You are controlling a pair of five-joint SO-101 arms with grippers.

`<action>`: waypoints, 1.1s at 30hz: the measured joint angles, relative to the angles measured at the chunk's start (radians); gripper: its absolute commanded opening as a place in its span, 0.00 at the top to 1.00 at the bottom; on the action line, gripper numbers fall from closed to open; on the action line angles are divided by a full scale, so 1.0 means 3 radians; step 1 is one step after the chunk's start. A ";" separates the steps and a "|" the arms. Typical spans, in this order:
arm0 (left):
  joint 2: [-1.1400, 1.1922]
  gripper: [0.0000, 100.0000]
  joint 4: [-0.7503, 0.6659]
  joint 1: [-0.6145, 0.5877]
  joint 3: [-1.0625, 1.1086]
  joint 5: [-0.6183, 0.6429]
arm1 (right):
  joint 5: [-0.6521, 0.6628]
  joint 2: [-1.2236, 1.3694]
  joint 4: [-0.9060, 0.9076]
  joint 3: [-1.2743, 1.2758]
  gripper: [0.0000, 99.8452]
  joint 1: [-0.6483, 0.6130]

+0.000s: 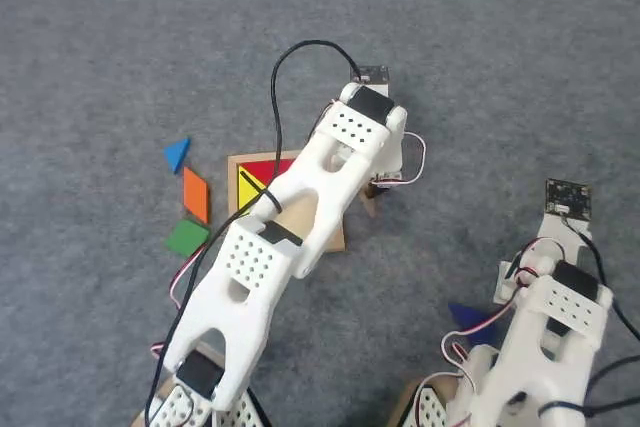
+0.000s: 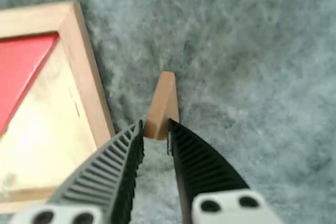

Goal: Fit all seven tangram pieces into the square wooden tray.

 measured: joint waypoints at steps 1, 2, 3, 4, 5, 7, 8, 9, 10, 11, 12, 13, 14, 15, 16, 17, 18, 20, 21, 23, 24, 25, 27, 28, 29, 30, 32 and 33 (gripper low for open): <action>0.0000 0.93 0.0000 0.0000 0.0000 -0.0015 | 0.0000 0.0000 0.0000 0.0000 0.87 0.0000; 0.0000 0.93 0.0000 0.0000 0.0000 -0.0020 | 0.0000 0.0000 0.0000 0.0000 0.87 0.0000; 0.0000 0.94 0.0000 0.0000 0.0000 -0.0031 | 0.0000 0.0000 0.0000 0.0000 0.87 0.0000; 0.0000 0.94 0.0000 0.0000 0.0000 -0.0036 | 0.0000 0.0000 0.0000 0.0000 0.87 0.0000; 0.0000 0.94 0.0000 0.0000 0.0000 -0.0036 | 0.0000 0.0000 0.0000 0.0000 0.87 0.0000; 0.0000 0.94 0.0000 0.0026 0.0000 -0.0036 | 0.0000 0.0000 0.0000 0.0000 0.87 0.0000; 0.0005 0.94 0.0000 0.0051 0.0000 -0.0046 | 0.0000 0.0000 0.0000 0.0000 0.87 0.0000; 0.0015 0.94 -0.0020 0.0087 0.0000 -0.0066 | 0.0000 0.0000 0.0000 0.0000 0.87 0.0000; 0.0026 0.94 -0.0031 0.0118 0.0000 -0.0066 | 0.0000 0.0000 0.0000 0.0000 0.87 0.0000; 0.0026 0.94 -0.0041 0.0153 0.0000 -0.0066 | 0.0000 0.0000 0.0000 0.0000 0.87 0.0000; 0.0026 0.94 -0.0051 0.0184 0.0000 -0.0066 | 0.0000 0.0000 0.0000 0.0000 0.87 0.0000; 0.0026 0.94 -0.0077 0.0210 0.0000 -0.0066 | 0.0000 0.0000 0.0000 0.0000 0.87 0.0000; 0.0026 0.94 -0.0087 0.0230 0.0000 -0.0061 | 0.0000 0.0000 0.0000 0.0000 0.87 0.0000; 0.0036 0.94 -0.0097 0.0256 0.0005 -0.0066 | 0.0000 0.0000 0.0000 0.0000 0.87 0.0000; 0.0061 0.94 -0.0102 0.0281 0.0005 -0.0066 | 0.0000 0.0000 0.0000 0.0000 0.87 0.0000; 0.0066 0.94 -0.0107 0.0286 0.0005 -0.0066 | 0.0000 0.0000 0.0000 0.0000 0.87 0.0000; 0.0066 0.94 -0.0133 0.0286 0.0005 -0.0066 | 0.0000 0.0000 0.0000 0.0000 0.87 0.0000; 0.0066 0.94 -0.0169 0.0276 0.0005 -0.0066 | 0.0000 0.0000 0.0000 0.0000 0.87 0.0000; 0.0066 0.95 -0.0174 0.0276 0.0005 -0.0066 | 0.0000 0.0000 0.0000 0.0000 0.87 0.0000; 0.0066 0.96 -0.0184 0.0276 0.0005 -0.0066 | 0.0000 0.0000 0.0000 0.0000 0.87 0.0000; 0.0066 0.97 -0.0184 0.0276 0.0005 -0.0066 | 0.0000 0.0000 0.0000 0.0000 0.87 0.0000; 0.0066 0.97 -0.0184 0.0276 0.0005 -0.0066 | 0.0000 0.0000 0.0000 0.0000 0.87 0.0000; 0.0066 0.97 -0.0174 0.0276 0.0005 -0.0066 | 0.0000 0.0000 0.0000 0.0000 0.87 0.0000; 0.0066 0.97 -0.0148 0.0276 0.0005 -0.0066 | 0.0000 0.0000 0.0000 0.0000 0.87 0.0000; 0.0066 0.97 -0.0128 0.0276 0.0005 -0.0082 | 0.0000 0.0000 0.0000 0.0000 0.87 0.0000; 0.0066 0.97 -0.0087 0.0276 0.0005 -0.0102 | 0.0000 0.0000 0.0000 0.0000 0.87 0.0000; 0.0072 0.97 -0.0010 0.0276 -0.0046 -0.0159 | 0.0000 0.0000 0.0000 0.0000 0.87 0.0000; 0.0072 0.97 0.0000 0.0276 -0.0066 -0.0194 | 0.0000 0.0000 0.0000 0.0000 0.87 0.0000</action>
